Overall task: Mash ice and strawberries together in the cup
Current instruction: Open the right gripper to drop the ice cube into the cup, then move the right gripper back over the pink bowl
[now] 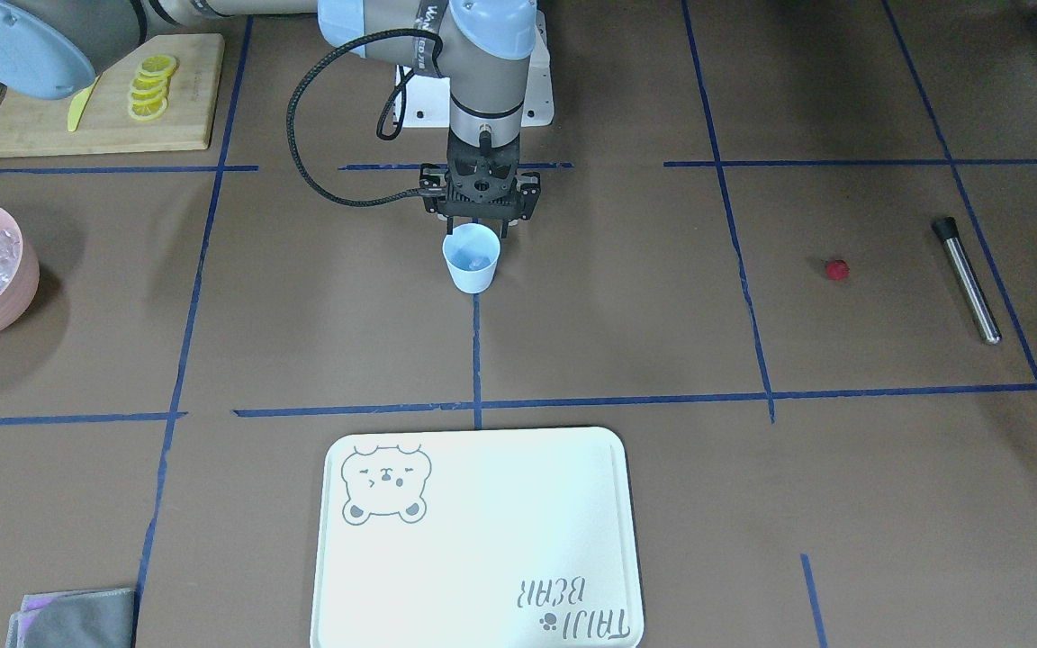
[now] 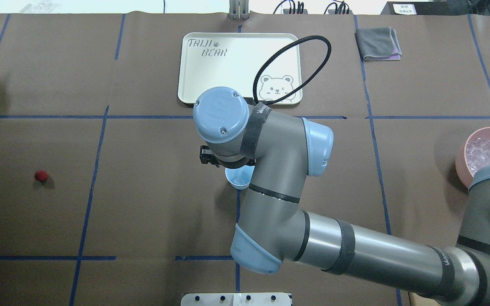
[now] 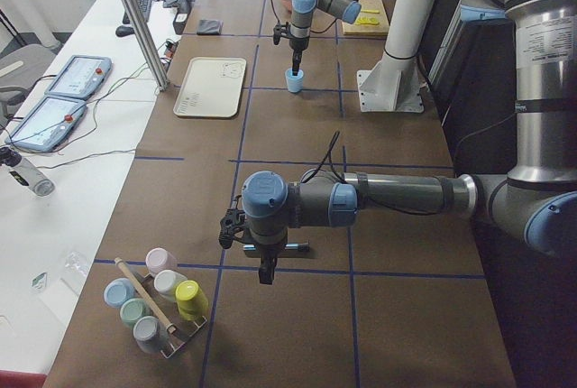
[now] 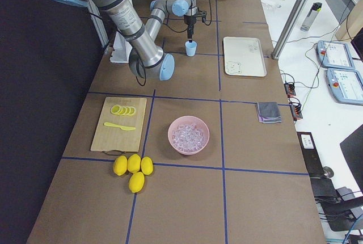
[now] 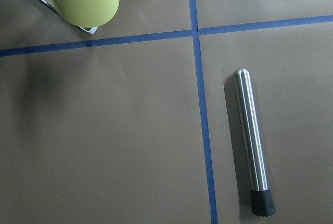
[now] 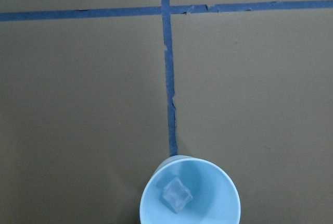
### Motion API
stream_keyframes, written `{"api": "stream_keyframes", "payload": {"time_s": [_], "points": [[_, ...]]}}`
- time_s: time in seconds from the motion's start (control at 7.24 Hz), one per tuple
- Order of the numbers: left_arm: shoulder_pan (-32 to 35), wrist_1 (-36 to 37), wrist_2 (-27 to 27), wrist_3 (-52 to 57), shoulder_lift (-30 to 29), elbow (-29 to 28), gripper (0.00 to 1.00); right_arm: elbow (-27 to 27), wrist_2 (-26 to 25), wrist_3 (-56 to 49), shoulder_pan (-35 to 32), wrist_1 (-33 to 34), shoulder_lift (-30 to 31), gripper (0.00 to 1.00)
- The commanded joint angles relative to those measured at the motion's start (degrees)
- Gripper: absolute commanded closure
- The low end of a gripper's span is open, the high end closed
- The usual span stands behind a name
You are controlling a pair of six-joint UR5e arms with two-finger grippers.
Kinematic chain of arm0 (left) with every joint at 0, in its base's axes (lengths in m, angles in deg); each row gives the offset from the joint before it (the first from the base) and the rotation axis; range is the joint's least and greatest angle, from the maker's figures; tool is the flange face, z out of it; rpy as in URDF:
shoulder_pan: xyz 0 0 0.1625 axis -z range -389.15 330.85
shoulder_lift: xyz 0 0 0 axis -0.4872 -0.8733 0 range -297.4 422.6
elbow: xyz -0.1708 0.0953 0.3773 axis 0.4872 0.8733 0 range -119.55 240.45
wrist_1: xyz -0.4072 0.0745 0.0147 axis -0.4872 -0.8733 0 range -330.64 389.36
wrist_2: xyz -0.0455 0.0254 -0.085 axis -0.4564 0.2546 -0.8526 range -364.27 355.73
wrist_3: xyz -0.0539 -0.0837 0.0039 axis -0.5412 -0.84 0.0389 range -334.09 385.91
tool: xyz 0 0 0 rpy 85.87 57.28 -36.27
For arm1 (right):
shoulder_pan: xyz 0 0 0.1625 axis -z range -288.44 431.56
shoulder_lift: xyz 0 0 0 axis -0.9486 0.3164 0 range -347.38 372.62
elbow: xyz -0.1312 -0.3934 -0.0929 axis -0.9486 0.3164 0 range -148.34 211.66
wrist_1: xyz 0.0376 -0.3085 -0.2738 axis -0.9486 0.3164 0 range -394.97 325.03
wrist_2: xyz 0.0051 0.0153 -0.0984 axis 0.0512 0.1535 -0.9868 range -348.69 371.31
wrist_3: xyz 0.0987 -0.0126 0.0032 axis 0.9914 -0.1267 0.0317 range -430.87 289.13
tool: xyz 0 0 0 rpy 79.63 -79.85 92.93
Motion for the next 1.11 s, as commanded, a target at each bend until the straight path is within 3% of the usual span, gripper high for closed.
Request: {"api": "stream_keyframes", "payload": {"time_s": [0.0,0.41,0.97], "points": [[0.00,-0.01,0.00,0.00,0.00,0.10,0.00,-6.81,8.37,-9.08,-9.45,0.03,6.24,0.01],[0.00,-0.01,0.00,0.00,0.00,0.19,0.00,-17.55,20.51,-29.89,-24.58,-0.23,22.40,0.01],[-0.09,0.08,-0.09,0.00,0.00,0.19,0.00,-19.34,29.22,-65.48,-43.21,-0.58,42.36,0.01]]}}
